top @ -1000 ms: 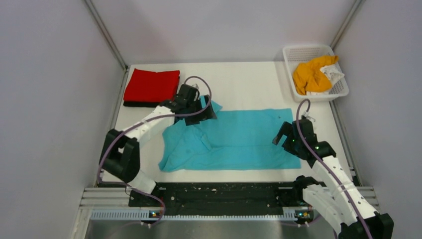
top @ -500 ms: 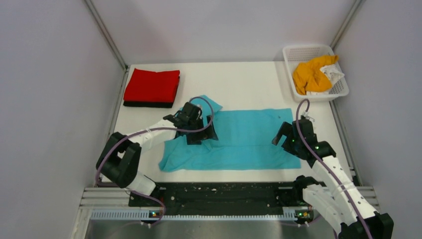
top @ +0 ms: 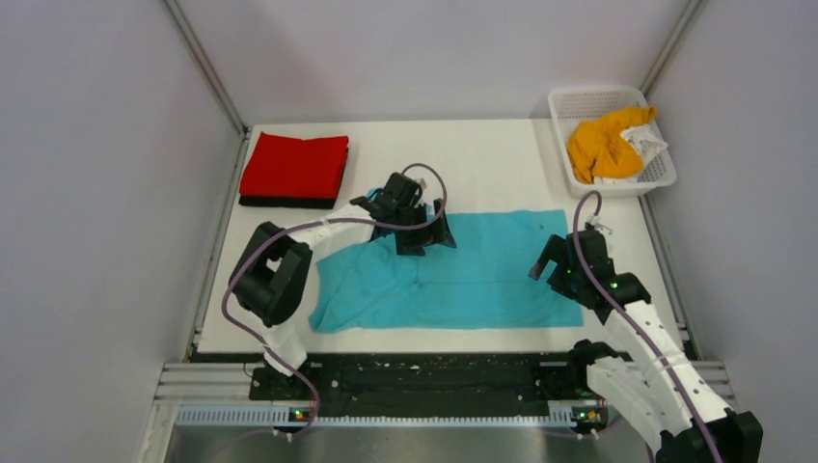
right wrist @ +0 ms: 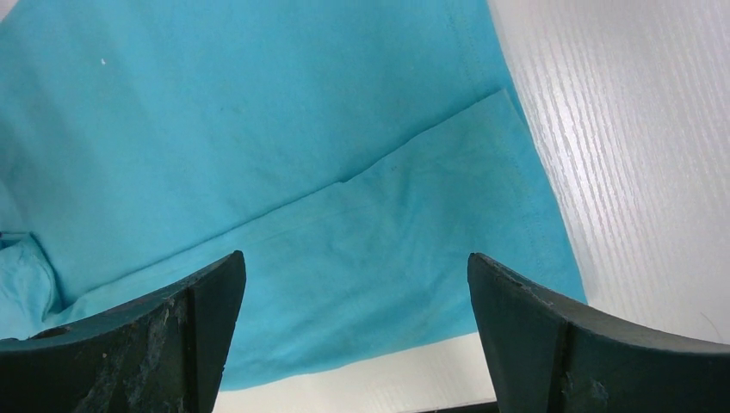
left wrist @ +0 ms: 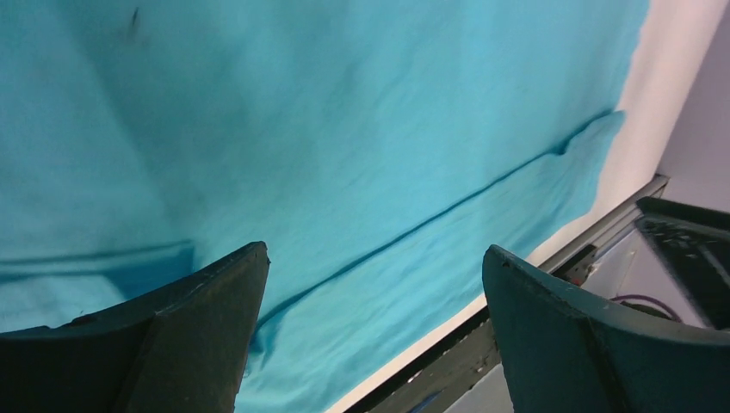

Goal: Fold and stack the t-shirts
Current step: Grab the side of the flattened tshirt furthest away from the robot with both arms

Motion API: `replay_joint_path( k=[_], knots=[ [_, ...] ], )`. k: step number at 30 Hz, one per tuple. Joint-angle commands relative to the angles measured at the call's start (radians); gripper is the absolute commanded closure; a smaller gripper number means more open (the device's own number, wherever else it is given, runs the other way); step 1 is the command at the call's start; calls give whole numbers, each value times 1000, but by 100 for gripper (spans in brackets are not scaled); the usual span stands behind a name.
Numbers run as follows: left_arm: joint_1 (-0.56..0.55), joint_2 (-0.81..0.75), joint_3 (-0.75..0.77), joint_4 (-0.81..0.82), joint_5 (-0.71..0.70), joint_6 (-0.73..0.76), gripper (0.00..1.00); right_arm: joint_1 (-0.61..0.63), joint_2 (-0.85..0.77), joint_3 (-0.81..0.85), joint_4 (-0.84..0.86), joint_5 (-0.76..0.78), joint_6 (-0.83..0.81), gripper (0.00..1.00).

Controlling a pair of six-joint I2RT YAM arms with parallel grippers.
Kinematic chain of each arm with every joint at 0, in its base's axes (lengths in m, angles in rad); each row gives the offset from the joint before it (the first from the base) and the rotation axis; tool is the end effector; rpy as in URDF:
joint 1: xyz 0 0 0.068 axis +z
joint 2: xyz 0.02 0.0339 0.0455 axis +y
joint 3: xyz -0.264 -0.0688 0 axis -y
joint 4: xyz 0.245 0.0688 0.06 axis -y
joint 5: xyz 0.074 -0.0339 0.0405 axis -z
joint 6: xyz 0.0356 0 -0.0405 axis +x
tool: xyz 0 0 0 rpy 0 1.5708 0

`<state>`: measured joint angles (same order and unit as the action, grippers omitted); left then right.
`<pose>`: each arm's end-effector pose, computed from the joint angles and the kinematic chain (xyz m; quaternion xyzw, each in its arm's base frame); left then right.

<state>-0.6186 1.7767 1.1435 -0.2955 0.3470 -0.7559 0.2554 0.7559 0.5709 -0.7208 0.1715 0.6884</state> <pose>0.2955 -0.2252 0.1892 -0.0098 0.9362 -0.3238 0.1363 0.1438 0.0313 0.2227 0.2296 0.9138 0.0757 0.3265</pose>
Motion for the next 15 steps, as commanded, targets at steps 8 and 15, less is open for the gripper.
replay_joint_path(
  k=[8, 15],
  knots=[
    [57, 129, 438, -238, -306, 229, 1, 10, 144, 107, 167, 143, -47, 1],
    [234, 370, 790, -380, -439, 335, 1, 10, 281, 171, 230, 191, -80, 1]
  ],
)
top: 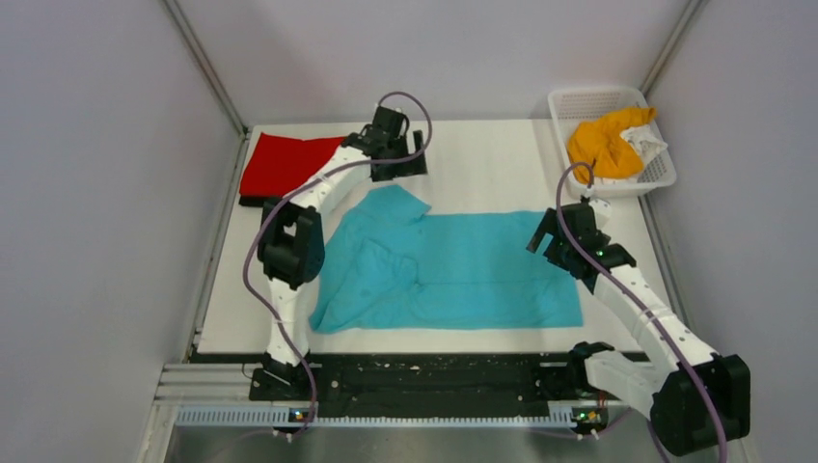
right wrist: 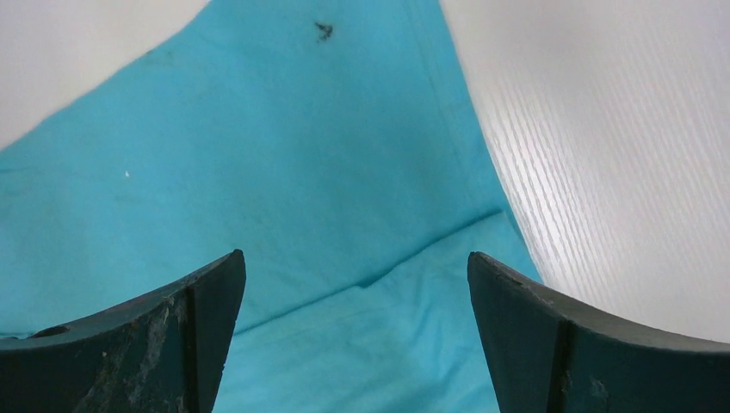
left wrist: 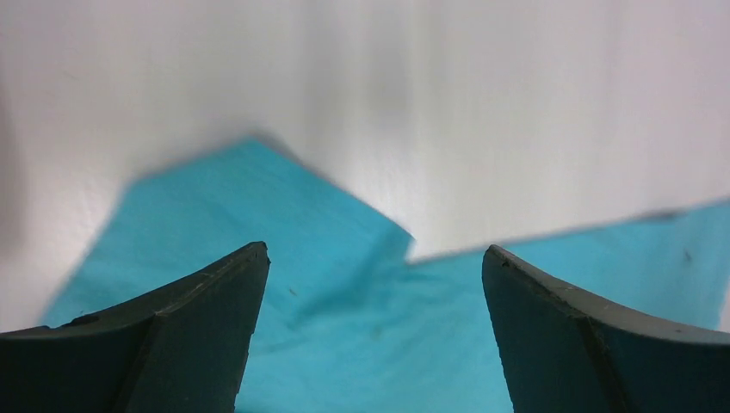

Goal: Fold and stack the t-shirts
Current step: Grab the side of the flattened tshirt furthest away from the robot with both arms

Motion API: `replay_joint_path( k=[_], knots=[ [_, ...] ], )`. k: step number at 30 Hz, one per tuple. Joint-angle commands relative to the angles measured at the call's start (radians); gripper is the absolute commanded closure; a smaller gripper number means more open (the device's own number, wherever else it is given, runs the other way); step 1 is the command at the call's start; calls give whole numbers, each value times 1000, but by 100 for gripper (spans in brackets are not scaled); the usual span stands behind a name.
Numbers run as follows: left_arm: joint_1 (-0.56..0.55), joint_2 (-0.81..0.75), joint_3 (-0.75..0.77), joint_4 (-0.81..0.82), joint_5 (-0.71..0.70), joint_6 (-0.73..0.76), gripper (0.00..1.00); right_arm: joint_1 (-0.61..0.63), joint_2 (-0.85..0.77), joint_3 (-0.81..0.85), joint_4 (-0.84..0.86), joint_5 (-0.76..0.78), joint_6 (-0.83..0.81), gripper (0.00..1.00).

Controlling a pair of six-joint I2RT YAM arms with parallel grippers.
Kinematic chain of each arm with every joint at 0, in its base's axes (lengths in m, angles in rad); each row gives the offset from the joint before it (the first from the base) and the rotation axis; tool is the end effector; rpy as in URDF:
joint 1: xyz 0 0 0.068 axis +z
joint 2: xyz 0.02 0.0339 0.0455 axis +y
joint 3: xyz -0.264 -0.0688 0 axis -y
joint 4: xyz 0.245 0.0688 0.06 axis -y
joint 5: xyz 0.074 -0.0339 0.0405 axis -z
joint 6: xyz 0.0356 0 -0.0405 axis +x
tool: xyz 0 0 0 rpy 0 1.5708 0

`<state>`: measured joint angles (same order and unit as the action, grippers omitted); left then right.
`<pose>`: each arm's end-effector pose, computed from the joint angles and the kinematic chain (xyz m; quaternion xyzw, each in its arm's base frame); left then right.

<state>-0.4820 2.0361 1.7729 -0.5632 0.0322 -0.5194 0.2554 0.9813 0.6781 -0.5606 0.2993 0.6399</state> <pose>0.4114 -0.2165 0.2630 -0.0116 0.9314 -0.1877 0.3118 0.1915 0.0391 0.2349 0.2279 0.9007 0.0221 0.3691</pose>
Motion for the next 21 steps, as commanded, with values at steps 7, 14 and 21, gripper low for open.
replay_joint_path(
  k=[7, 14, 21],
  knots=[
    [146, 337, 454, -187, -91, 287, 10, 7, 156, 95, 76, 101, -48, 1],
    [145, 410, 492, -171, -45, 356, 15, 1, 185, 97, 77, 114, -50, 1],
    [139, 447, 487, -213, -42, 371, 32, -2, 172, 80, 76, 109, -43, 1]
  ],
)
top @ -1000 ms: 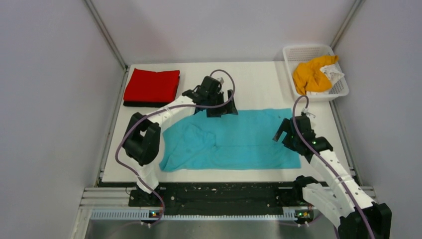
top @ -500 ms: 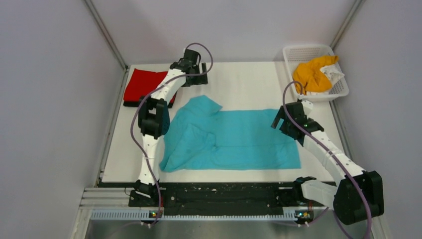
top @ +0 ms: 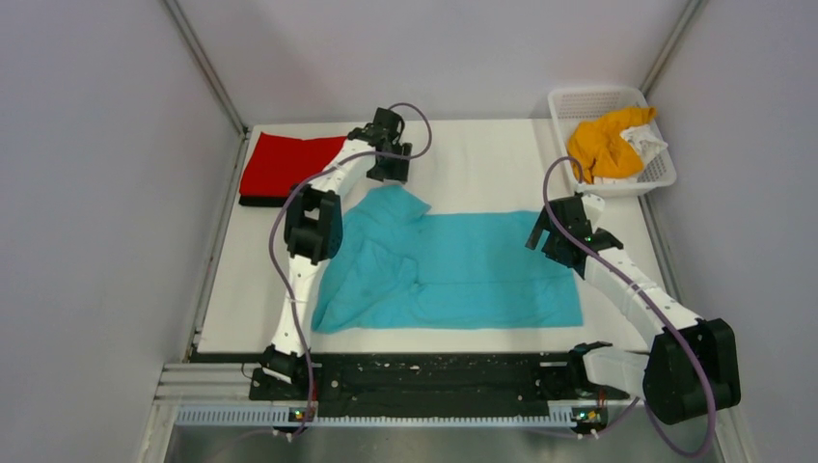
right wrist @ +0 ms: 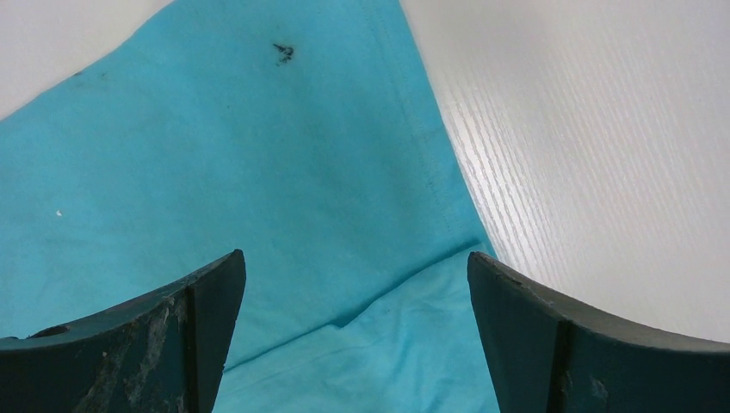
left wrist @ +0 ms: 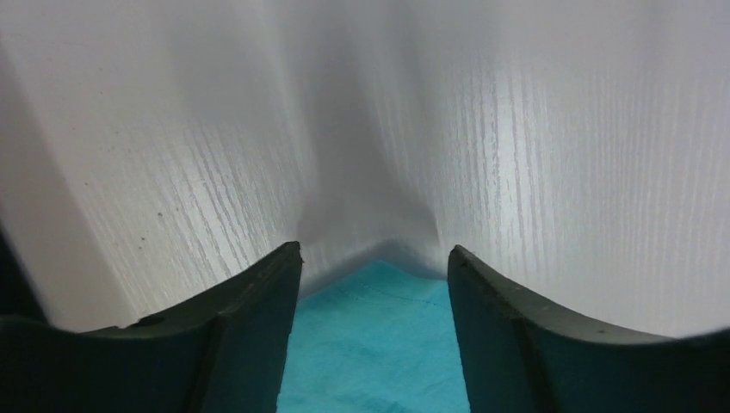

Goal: Fold and stack the t-shirts
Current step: Grab the side of the flattened tshirt furthest away from the robot with both arms

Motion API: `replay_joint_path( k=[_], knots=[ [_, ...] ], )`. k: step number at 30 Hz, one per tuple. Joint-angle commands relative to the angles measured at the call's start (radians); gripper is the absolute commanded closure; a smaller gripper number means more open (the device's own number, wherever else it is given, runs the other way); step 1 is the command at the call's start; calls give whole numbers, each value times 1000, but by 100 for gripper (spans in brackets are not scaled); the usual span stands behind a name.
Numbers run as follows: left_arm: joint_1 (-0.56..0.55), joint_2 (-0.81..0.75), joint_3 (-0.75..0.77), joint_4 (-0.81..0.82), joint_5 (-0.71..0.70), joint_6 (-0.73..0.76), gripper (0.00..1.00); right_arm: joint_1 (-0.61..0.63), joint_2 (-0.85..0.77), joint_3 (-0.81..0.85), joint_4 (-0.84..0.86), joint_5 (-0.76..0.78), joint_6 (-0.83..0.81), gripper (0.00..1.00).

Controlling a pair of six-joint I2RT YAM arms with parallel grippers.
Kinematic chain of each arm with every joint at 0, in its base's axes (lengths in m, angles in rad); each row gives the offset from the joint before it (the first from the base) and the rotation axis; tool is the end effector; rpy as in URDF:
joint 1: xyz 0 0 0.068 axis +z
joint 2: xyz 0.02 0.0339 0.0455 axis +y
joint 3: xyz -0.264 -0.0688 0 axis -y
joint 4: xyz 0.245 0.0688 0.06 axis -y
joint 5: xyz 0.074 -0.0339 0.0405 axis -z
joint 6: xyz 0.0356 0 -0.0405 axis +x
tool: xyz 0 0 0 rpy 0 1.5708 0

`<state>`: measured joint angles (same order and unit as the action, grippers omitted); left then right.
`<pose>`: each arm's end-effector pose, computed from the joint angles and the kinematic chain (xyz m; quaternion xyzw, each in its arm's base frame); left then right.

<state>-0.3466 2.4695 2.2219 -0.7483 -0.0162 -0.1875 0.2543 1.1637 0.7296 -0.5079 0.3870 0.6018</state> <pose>0.5066 -0.1824 0.1840 0.0739 0.9561 -0.0673 0.2755 0.2220 0.0438 0.2208 0.2199 0.9089 -0.0404 0.3520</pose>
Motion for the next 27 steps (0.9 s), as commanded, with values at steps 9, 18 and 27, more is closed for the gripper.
replay_joint_path(
  k=[9, 18, 27],
  knots=[
    [0, 10, -14, -62, 11, 66, 75, -5, -22, 22, 24, 34, 3, 1],
    [1, -40, -31, -31, -69, 65, 100, -7, 56, 80, 67, 91, -10, 1],
    [1, -239, -241, 149, -31, 14, 100, -24, 458, 372, 76, 289, 48, 5]
  ],
)
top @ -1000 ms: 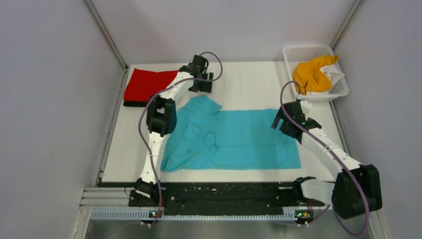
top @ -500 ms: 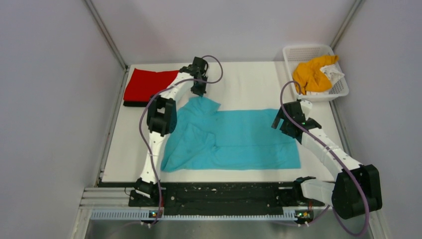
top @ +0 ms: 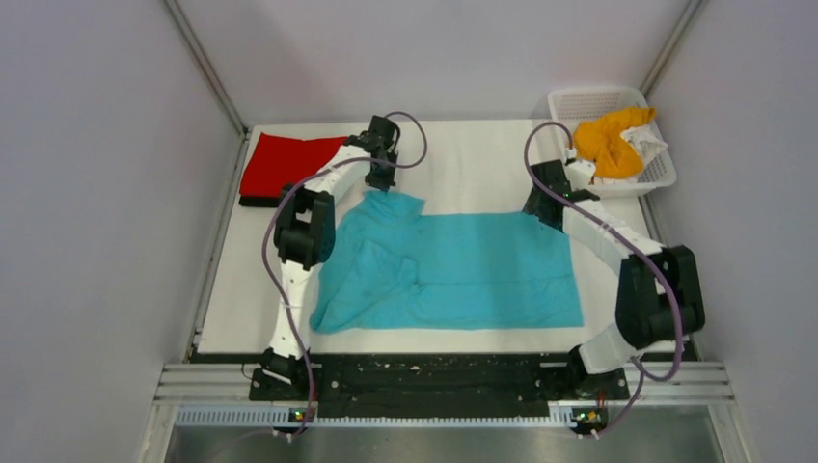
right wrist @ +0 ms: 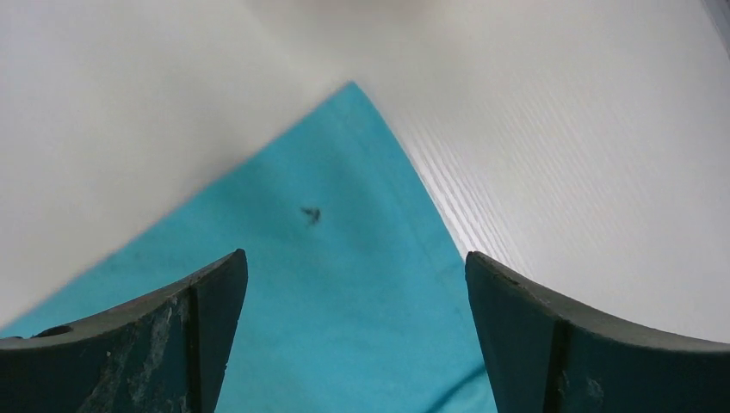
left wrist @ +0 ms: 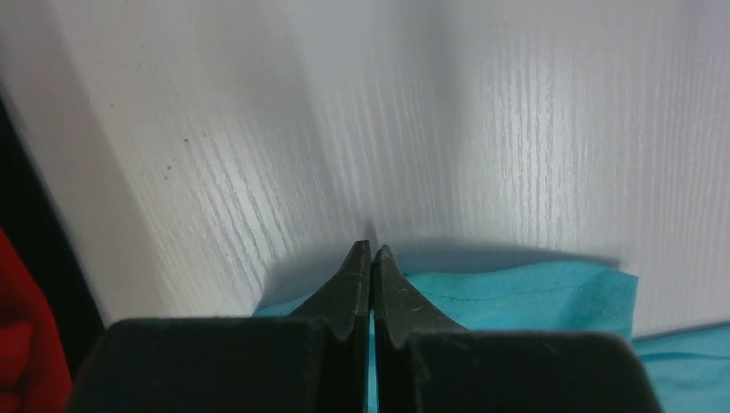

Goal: Fold and stack the t-shirts
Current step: Grab the side of the flattened tshirt furthest away from the robot with both arms

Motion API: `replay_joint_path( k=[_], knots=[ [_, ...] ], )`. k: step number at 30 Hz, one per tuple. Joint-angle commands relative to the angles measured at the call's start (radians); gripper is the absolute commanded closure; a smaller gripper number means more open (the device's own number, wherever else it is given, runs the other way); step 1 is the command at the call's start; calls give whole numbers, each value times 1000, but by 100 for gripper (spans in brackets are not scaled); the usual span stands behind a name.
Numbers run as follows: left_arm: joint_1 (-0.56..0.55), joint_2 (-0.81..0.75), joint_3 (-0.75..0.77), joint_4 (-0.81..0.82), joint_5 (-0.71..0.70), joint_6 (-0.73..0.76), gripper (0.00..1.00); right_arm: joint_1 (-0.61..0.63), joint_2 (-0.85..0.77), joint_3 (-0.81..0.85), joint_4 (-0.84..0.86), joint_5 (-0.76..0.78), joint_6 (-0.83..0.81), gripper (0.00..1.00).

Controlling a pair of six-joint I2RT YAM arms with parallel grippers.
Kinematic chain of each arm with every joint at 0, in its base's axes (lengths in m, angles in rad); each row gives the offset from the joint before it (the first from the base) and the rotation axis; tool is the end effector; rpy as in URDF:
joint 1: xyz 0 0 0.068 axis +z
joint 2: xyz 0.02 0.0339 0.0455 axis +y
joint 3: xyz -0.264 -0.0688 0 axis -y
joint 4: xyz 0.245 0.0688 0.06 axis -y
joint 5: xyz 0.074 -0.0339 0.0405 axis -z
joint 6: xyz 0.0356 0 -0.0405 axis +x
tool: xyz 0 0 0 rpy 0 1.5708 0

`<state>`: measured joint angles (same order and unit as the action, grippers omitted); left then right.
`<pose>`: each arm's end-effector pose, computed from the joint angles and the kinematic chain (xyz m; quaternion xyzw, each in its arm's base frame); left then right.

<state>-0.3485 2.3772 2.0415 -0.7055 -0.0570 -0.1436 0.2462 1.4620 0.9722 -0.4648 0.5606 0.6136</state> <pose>0.4866 -0.1746 0.1776 0.0912 0.9605 -0.0370 0.2604 0.2916 0.0538 0.2286 0.2498 0.8850 -0.1182 0.3748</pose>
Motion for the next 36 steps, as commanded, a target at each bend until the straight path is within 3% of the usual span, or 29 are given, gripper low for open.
replay_joint_path(
  k=[1, 9, 18, 22, 26, 28, 36],
  knots=[
    [3, -161, -73, 111, 17, -34, 100, -21, 209, 163, 34, 123, 37, 5],
    [2, -232, -162, 133, 80, -70, 100, -49, 488, 396, -21, 136, 32, 10],
    [1, -305, -254, 118, 106, -107, 100, -50, 494, 322, -25, 111, 37, 22],
    [1, -348, -309, 136, 117, -125, 100, -51, 462, 280, -27, 117, 47, 33],
    [1, -379, -342, 137, 115, -135, 100, -53, 429, 244, -22, 119, 63, 54],
    [1, -395, -360, 143, 114, -137, 100, -52, 421, 234, -13, 118, 66, 59],
    [2, -434, -401, 148, 125, -133, 100, -52, 427, 280, 52, 108, 18, 94]
  ],
)
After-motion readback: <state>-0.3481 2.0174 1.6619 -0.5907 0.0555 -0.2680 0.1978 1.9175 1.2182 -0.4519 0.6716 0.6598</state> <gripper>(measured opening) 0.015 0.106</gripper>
